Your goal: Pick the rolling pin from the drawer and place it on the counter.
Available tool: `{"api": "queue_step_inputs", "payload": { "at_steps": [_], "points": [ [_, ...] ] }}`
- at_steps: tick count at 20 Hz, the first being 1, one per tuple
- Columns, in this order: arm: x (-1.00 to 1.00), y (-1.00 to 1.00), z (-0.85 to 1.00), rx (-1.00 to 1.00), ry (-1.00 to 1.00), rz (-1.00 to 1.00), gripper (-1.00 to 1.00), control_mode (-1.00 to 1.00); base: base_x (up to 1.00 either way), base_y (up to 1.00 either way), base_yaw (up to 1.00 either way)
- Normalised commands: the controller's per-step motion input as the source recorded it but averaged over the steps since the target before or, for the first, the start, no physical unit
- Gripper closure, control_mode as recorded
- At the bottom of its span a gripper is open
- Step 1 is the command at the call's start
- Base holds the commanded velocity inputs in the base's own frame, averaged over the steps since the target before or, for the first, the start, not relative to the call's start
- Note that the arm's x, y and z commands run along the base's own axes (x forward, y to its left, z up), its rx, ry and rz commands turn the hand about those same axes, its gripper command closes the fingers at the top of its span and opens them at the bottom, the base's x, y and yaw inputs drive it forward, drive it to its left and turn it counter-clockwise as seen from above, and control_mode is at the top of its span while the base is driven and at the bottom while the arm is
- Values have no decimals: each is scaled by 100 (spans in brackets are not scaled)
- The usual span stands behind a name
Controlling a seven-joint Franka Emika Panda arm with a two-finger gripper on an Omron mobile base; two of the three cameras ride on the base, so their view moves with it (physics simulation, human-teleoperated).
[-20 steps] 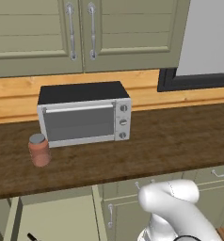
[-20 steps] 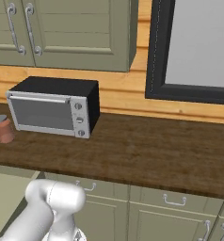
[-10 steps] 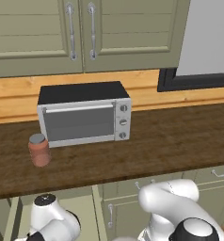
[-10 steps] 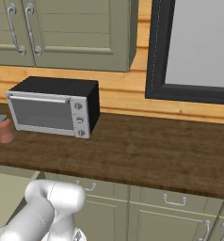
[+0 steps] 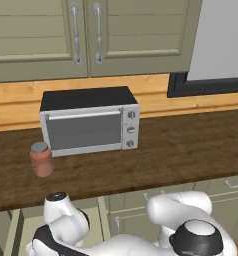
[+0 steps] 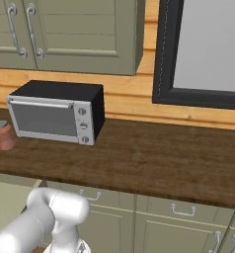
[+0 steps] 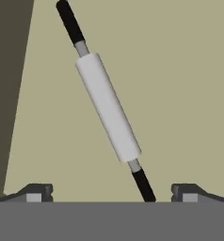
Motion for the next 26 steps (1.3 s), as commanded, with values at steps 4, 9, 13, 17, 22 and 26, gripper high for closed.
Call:
{"api": "queue_step_inputs", "payload": {
  "at_steps": [4,9,13,17,22,26],
  "points": [
    [0,-1,-29,-3,-4,23,-100,-100,0,0,0],
    [2,0,-31,0,-11,11,-100,-100,0,0,0],
    [13,1,-38,0,-12,6,-100,-100,0,0,0],
    [12,9,-44,0,-9,2,-100,-100,0,0,0],
    [10,26,-42,0,-2,0,-100,-100,0,0,0],
    [5,36,-24,0,0,0,-100,-100,0,0,0]
  ]
}}
